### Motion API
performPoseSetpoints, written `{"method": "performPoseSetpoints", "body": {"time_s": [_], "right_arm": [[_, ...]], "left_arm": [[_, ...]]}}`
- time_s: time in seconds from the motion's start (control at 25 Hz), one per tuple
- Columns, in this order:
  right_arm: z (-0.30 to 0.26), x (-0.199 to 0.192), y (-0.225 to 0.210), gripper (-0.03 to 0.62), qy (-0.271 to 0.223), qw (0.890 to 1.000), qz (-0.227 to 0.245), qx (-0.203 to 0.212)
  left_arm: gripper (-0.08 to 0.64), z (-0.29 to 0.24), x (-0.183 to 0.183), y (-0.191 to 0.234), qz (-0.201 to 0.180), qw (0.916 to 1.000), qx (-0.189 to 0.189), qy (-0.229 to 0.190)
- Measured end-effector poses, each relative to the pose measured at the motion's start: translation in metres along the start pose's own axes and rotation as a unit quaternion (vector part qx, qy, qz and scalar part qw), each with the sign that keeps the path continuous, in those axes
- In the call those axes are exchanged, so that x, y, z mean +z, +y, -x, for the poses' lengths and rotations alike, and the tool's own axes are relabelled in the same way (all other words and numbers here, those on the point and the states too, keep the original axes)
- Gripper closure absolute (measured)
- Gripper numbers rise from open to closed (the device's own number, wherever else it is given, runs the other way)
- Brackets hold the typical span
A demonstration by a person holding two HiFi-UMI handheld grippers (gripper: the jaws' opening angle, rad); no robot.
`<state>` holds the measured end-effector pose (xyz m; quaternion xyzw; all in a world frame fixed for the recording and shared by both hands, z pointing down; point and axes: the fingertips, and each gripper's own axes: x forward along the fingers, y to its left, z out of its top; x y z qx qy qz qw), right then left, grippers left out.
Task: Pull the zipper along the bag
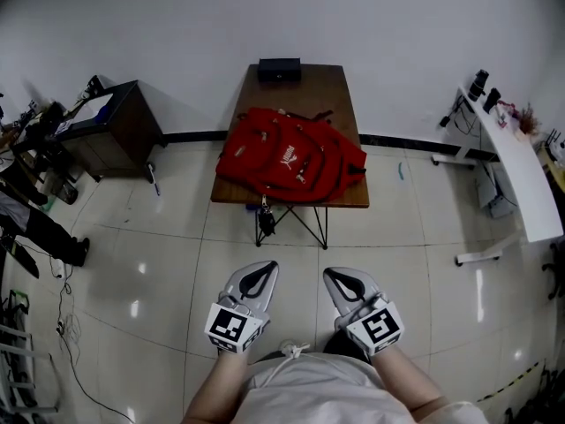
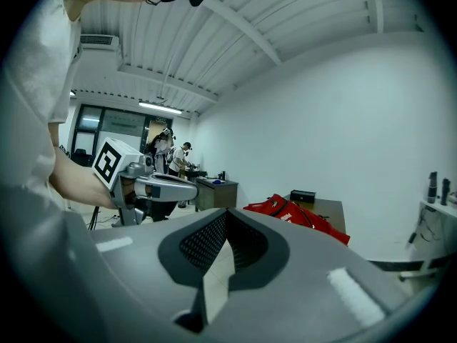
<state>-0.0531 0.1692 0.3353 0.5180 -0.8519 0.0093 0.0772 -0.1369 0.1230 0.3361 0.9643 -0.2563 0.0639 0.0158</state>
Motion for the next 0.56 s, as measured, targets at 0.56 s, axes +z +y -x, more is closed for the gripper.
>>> {"method": "performPoseSetpoints", "body": {"time_s": [0.56], "right_arm": [[-0.009, 0.000, -0.007, 0.584, 0.023, 1.000, -0.006, 0.000]], "left_arm": [[0.554, -0.012, -0.001, 0.007, 0.012, 0.9998, -0.018, 0.003]]}}
